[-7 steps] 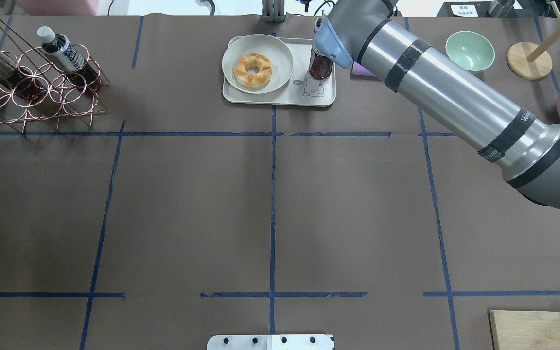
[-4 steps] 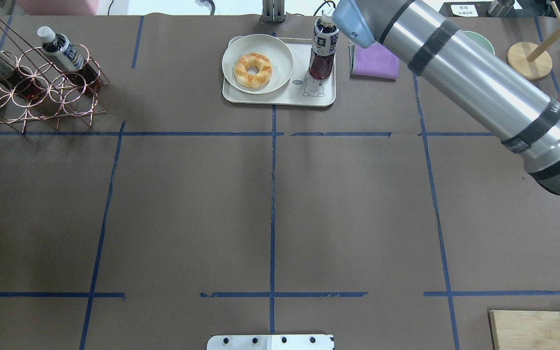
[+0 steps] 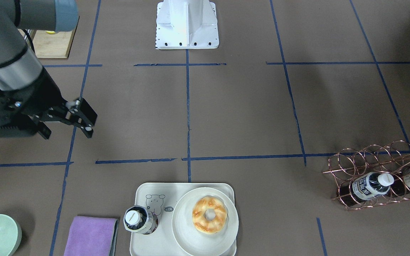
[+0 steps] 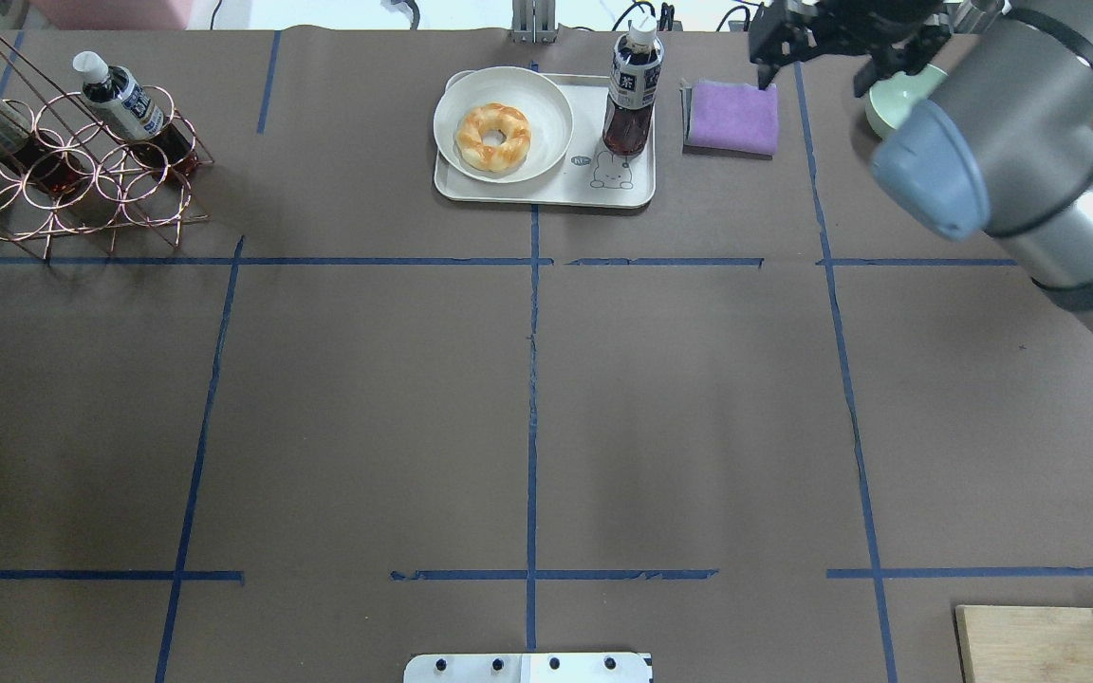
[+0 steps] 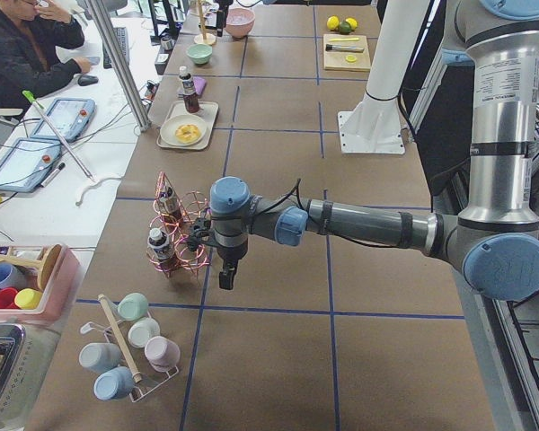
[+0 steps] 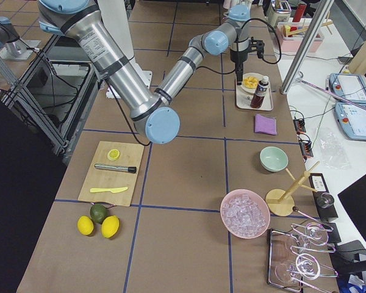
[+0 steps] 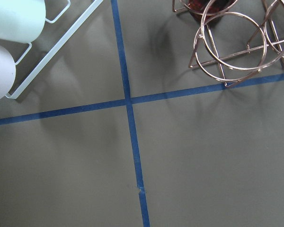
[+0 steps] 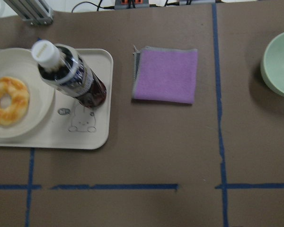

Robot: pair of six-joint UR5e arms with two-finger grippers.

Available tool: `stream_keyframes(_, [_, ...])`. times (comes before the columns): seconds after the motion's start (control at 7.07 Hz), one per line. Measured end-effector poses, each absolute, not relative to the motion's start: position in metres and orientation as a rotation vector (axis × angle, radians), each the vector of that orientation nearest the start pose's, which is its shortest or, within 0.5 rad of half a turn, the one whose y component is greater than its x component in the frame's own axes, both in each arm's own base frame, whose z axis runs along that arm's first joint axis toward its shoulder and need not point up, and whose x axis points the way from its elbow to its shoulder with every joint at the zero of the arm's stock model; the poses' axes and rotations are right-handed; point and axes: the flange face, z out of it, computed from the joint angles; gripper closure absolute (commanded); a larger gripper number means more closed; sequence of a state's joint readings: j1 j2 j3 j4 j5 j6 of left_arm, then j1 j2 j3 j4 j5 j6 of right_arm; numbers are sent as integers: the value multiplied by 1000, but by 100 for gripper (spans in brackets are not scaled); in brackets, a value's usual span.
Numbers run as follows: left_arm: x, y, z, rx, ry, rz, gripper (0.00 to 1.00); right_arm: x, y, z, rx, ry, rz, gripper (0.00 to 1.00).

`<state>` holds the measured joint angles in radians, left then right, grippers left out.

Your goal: Place tea on tray

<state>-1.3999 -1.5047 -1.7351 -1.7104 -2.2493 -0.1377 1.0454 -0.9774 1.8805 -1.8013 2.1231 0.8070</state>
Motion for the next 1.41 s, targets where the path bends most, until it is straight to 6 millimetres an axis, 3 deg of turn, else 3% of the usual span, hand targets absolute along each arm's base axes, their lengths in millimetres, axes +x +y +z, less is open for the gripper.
stream_keyframes(0.14, [10, -482, 602, 118, 704, 110, 0, -207, -540, 248, 197, -797, 10, 0])
stream_keyframes(0.28, [7, -481, 606, 114, 704, 102, 0, -173, -526, 291, 197, -770, -65, 0])
stream_keyframes(0.57, [-8, -476, 622, 85, 746, 64, 0, -97, -522, 373, 182, -752, -192, 0])
stream_keyframes(0.85, [-31, -471, 636, 45, 802, 0, 0, -30, -525, 451, 127, -801, -211, 0])
stream_keyframes(0.99, [-43, -468, 637, 14, 813, -14, 0, -8, -525, 485, 105, -835, -216, 0])
stream_keyframes(1.41, [-86, -454, 642, -71, 825, -14, 0, 14, -512, 545, 29, -871, -182, 0])
